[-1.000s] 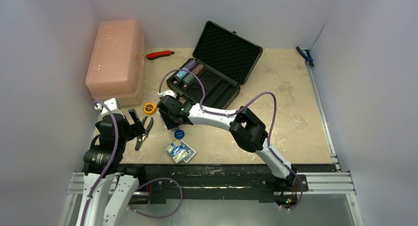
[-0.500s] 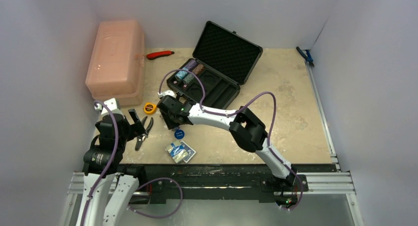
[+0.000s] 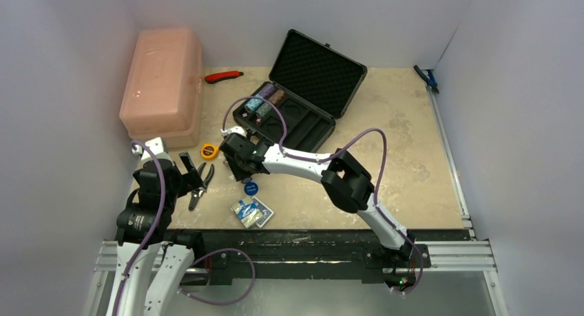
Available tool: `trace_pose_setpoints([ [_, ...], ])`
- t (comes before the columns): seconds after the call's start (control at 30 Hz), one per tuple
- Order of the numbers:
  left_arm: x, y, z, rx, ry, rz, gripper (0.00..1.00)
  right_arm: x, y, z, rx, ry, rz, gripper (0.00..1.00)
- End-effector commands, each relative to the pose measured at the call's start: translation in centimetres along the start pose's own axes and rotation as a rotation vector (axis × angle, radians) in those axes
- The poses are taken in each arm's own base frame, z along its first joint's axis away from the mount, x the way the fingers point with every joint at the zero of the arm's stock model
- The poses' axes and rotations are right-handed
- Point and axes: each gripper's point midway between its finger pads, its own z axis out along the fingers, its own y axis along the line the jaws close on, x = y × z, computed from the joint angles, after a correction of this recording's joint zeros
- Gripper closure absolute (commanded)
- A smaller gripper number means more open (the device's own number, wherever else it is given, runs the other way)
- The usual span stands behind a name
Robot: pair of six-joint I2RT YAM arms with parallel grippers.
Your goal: Pack up texas hold em set
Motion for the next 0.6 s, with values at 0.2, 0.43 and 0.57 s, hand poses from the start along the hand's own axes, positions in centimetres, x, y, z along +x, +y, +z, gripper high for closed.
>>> trace_pose_setpoints([
  [0.2,-0.9,0.1,-0.4,-0.003,-0.032,-0.011,0.08,-9.3,1.4,-9.1,-0.067,-0.243,0.106,1.00],
  [0.43,-0.9,0.1,-0.4,-0.007,-0.028,-0.009,0.08,-10.5,0.7,-10.7,-0.052,-0.302,0.152,1.00],
  [0.57,-0.8,0.1,-0.3,-0.008,-0.025,-0.007,0.08,-11.3,0.1,-11.7,-0.031,-0.340,0.176,1.00],
])
